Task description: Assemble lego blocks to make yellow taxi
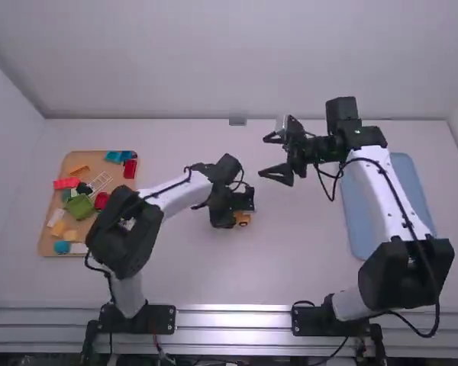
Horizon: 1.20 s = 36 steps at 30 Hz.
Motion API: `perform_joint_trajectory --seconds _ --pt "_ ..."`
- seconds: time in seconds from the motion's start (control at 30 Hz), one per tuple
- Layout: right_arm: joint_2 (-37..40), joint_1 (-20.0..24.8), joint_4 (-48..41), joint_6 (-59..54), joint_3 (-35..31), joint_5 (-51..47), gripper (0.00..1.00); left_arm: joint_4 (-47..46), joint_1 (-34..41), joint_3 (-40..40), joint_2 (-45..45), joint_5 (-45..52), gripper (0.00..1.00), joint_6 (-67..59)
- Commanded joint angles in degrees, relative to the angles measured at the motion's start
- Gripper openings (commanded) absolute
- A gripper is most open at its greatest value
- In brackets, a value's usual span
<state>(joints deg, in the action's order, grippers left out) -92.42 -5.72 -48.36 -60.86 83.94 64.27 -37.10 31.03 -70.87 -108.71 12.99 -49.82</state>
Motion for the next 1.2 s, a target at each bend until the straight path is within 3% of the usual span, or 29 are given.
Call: perform_joint_trajectory --seconds 0.0,0.27,0.43,0.57,0.63,0.67,0.83,1.03,1.17 --pt "1.5 0.3 -0.3 -3.4 1.6 2.6 0.99 0.8 0.4 0.1 -1.6 1.6 0.05 -4.1" --pt "1.5 -0.3 -0.3 -3.7 1.6 2.8 0.99 2.4 1.7 0.8 -3.1 -0.3 0.13 -4.0" --pt "1.5 -0.3 -0.3 -3.7 1.6 3.4 0.99 8.0 3.3 4.8 -3.1 -8.1 0.11 -3.6" --pt "1.5 -0.3 -0.3 -3.7 1.6 3.4 0.99 10.1 4.3 6.9 -3.1 -8.6 0.13 -5.7" --pt "1.5 -0.3 -0.3 -3.7 1.6 3.4 0.99 10.0 4.3 6.9 -3.1 -8.7 0.37 -5.3" --pt "1.5 -0.3 -0.3 -3.7 1.6 3.4 0.99 10.0 4.1 6.5 -3.1 -9.5 0.99 -4.4" --pt "1.5 -0.3 0.2 -3.7 1.6 3.4 0.99 6.6 4.2 1.7 -3.0 -14.4 0.99 2.5" --pt "1.5 -0.3 1.4 -3.7 1.6 3.5 0.99 -6.7 1.4 -8.7 -1.1 -9.4 0.99 4.8" --pt "1.5 -0.9 1.6 -3.7 1.6 3.6 0.99 -7.4 -2.1 -11.9 1.9 -13.2 0.99 18.2"
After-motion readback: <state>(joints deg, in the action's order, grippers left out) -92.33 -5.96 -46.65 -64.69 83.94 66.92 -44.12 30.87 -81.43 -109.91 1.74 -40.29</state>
